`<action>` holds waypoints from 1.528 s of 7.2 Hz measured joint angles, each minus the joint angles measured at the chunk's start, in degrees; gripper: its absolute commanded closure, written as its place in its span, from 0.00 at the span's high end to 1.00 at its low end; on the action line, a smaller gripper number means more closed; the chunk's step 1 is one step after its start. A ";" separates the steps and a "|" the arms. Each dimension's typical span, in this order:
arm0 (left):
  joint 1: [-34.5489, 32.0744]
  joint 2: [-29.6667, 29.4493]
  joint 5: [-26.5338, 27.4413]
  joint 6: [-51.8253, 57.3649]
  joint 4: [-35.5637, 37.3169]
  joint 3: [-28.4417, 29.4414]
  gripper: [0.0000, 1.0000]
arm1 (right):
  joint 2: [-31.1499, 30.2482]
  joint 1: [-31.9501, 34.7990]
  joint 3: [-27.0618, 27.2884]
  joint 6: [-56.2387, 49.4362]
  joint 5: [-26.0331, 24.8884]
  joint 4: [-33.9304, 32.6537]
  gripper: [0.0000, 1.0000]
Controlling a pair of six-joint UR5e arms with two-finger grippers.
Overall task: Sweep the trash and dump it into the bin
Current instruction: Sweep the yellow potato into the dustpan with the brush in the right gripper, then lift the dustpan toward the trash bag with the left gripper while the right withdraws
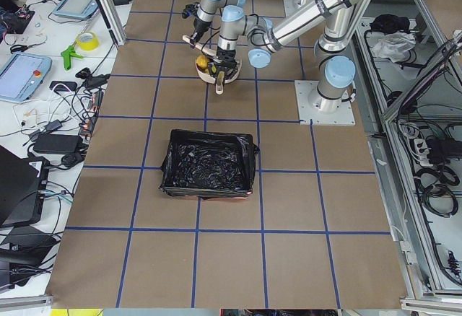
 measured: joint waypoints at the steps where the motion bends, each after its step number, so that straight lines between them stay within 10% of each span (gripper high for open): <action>1: 0.02 -0.03 -0.26 0.06 -0.20 0.47 0.00 | -1.02 -0.58 0.01 -1.96 0.10 2.08 0.10; 6: 1.32 0.40 -7.17 -0.26 -4.89 2.57 0.00 | -8.88 -12.84 2.02 -20.69 2.03 12.60 0.10; 11: 12.51 1.40 -15.78 10.55 -22.77 20.21 0.00 | -9.62 -32.45 1.92 -48.93 6.78 11.34 0.12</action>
